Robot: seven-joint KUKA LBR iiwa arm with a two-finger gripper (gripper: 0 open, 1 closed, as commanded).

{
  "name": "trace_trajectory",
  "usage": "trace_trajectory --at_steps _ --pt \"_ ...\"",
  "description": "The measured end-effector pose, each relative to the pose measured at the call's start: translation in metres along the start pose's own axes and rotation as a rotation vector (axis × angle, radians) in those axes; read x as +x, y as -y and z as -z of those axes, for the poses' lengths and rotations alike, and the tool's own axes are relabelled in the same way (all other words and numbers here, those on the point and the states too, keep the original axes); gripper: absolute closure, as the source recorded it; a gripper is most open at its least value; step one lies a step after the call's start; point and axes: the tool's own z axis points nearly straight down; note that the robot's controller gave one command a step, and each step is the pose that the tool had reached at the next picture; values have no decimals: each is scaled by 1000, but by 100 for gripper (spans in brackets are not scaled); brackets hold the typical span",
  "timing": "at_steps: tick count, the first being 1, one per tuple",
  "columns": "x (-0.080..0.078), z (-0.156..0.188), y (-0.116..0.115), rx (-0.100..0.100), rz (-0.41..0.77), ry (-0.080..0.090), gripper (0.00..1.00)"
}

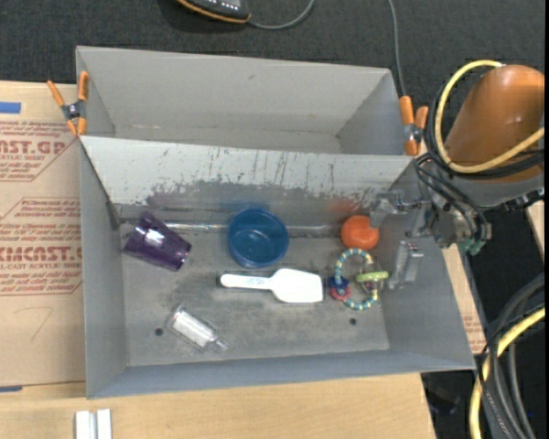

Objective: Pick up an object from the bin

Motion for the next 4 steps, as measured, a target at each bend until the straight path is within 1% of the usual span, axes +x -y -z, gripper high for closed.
trace_trajectory --at_steps 1,2,3,4 --pt "0 0 0 0 0 0 0" --pt "-32 -16 -47 -1 -267 3 0" --pt "31 -37 1 0 64 2 0" --pt "3 -65 -60 -3 -272 6 0"
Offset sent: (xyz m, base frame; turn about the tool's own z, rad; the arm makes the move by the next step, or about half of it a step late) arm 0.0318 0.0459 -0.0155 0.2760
